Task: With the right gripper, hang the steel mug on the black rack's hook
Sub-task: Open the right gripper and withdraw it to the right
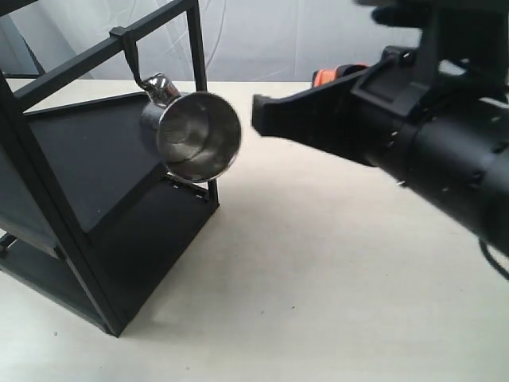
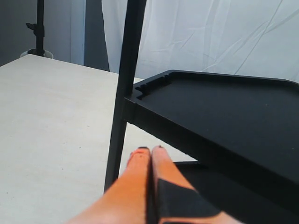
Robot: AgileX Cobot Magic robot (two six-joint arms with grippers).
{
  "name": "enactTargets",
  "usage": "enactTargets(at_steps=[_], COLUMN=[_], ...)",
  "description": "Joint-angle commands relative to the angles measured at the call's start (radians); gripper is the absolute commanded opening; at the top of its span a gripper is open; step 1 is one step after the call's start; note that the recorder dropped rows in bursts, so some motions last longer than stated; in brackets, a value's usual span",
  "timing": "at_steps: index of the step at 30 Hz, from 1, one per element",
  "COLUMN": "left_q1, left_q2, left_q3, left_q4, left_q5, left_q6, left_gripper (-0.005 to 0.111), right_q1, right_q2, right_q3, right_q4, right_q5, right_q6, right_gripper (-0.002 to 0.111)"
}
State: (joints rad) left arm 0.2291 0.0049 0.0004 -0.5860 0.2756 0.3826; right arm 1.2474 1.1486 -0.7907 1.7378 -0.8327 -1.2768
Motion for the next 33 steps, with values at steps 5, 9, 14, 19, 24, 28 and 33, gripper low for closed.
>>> enactTargets(at_steps=[5,9,14,19,24,28,33], left_q1=[-0.003,-0.003,-0.003,-0.003,-0.003,-0.003,-0.003], left_q2=[-0.005,-0.005,-0.005,-0.005,-0.005,-0.005,-0.005], left_q3=[0.000,0.000,0.000,0.000,0.000,0.000,0.000], left_q4=[0.000,0.000,0.000,0.000,0.000,0.000,0.000], left_q5=[-0.006,-0.006,-0.006,-0.006,-0.006,-0.006,-0.006], left_q6=[0.000,-0.002,-0.002,-0.002,-0.002,-0.002,-0.002], left_gripper=[0.002,0.002,0.002,0.002,0.002,0.002,0.002], right_q1=[0.000,0.000,0.000,0.000,0.000,0.000,-0.002], right_q2=[-0.019,-0.061,-0.092,-0.092,-0.092,-0.092,-0.092], right_q3=[0.011,0.011,0.011,0.011,0.011,0.011,0.011], right_q4=[0.007,0.007,0.007,0.007,0.007,0.007,0.007], right_q5=[-0.112,-0.194,-0.278,-0.388,-0.388,-0.388,-0.388], right_q6=[-0.043,-0.136,-0.190,-0.190,-0.188,-0.188,-0.256], right_gripper=[-0.001,-0.001,-0.001,-0.001,-0.001,-0.001,-0.001])
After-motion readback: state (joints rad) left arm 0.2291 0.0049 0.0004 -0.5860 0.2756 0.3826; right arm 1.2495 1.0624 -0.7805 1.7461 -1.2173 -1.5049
